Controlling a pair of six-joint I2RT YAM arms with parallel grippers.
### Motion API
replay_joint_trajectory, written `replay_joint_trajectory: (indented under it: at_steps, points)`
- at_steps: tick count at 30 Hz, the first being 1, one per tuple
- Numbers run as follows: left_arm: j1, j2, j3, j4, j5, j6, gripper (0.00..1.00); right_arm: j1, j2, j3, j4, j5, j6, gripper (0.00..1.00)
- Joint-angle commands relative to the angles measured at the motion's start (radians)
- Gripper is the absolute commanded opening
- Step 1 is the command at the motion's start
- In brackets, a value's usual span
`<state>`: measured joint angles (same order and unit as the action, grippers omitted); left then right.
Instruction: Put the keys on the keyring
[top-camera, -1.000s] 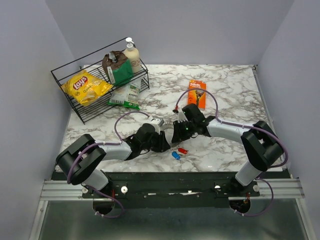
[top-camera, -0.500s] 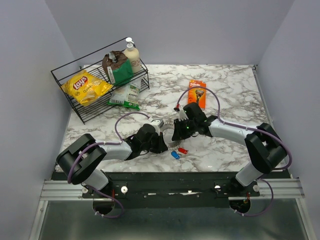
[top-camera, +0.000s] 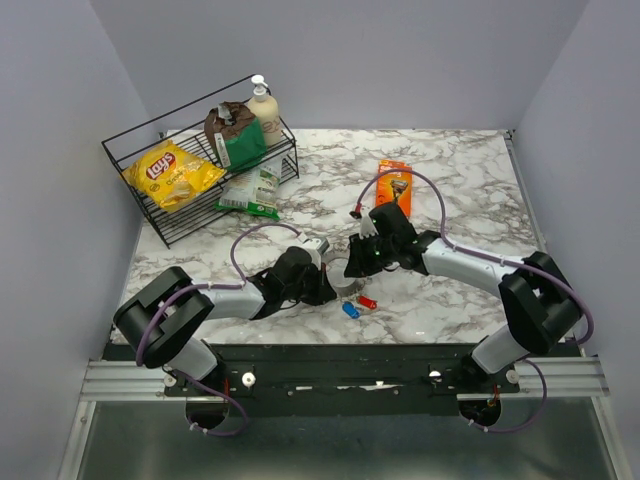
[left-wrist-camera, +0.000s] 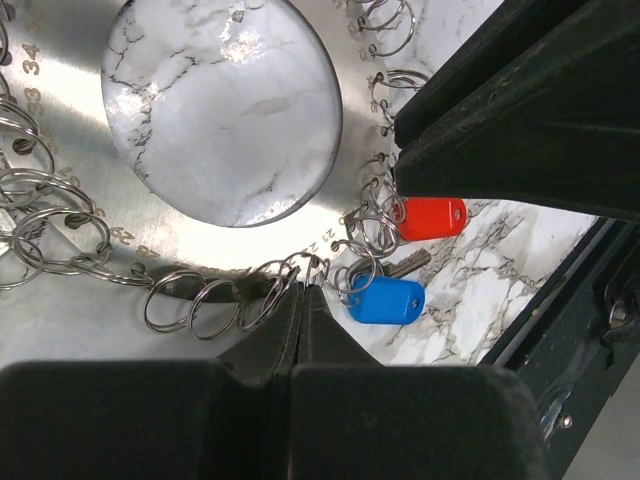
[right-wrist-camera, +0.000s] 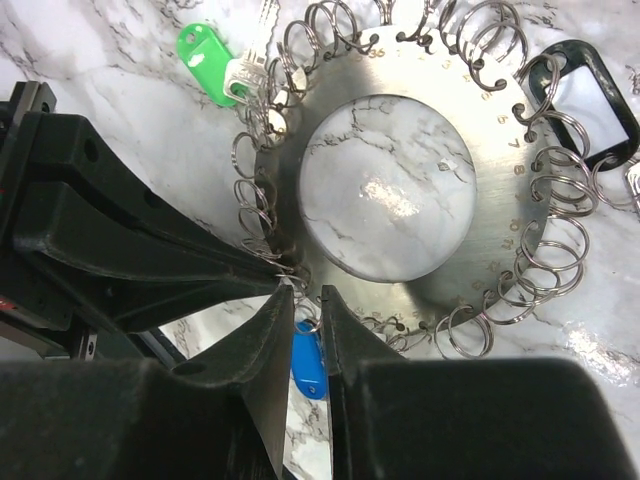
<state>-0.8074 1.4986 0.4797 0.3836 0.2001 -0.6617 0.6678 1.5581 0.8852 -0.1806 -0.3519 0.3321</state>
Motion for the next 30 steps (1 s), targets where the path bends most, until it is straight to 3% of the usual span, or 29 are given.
replay_joint_trajectory:
  at_steps: [1,20,30]
  points:
    - [-0.007,-0.047,0.011,0.043,0.030,0.025,0.00,0.006,-0.049,-0.002,-0.013,0.031,-0.004,0.26]
    - [-0.006,-0.064,0.011,0.147,-0.005,0.030,0.00,0.003,-0.144,-0.025,-0.007,0.054,-0.004,0.30]
    - [-0.006,-0.126,-0.107,0.377,-0.031,0.068,0.00,0.003,-0.204,-0.057,0.030,0.036,-0.013,0.33]
